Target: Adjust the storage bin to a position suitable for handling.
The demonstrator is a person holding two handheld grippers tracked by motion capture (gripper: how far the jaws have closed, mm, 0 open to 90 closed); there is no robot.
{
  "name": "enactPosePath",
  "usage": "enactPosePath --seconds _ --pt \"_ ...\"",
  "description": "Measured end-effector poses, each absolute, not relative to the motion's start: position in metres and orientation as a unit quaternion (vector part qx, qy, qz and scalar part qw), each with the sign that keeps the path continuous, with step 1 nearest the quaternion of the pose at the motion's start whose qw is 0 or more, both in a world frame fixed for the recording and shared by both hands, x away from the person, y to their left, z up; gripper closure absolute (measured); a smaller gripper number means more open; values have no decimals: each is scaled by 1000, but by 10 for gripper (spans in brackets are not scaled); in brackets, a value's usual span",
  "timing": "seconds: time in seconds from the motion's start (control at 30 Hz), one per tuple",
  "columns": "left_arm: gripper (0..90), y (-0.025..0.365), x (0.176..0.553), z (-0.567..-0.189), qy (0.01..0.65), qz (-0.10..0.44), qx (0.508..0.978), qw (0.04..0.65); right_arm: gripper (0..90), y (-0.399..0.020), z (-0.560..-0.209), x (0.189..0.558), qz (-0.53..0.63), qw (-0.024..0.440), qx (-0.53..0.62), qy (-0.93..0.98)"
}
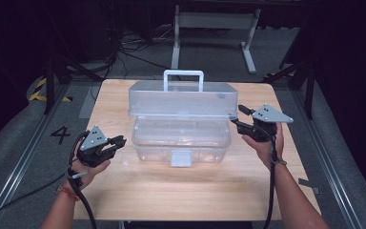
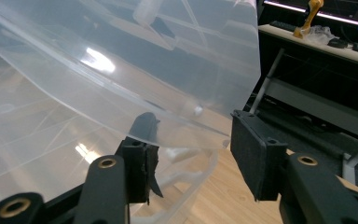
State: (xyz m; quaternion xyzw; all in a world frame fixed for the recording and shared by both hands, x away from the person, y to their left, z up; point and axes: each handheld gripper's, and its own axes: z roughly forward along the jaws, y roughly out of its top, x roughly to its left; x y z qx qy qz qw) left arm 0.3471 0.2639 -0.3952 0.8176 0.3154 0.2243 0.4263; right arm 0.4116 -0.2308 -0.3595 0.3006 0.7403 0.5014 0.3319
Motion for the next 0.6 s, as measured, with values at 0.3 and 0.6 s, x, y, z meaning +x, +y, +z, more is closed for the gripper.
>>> enactPosePath --seconds 0.3,0.6 --pt "718 280 333 -420 330 211 842 372 586 -218 -354 414 494 362 290 735" --pt "580 285 331 -449 349 181 855 337 623 -219 -351 421 503 370 296 723"
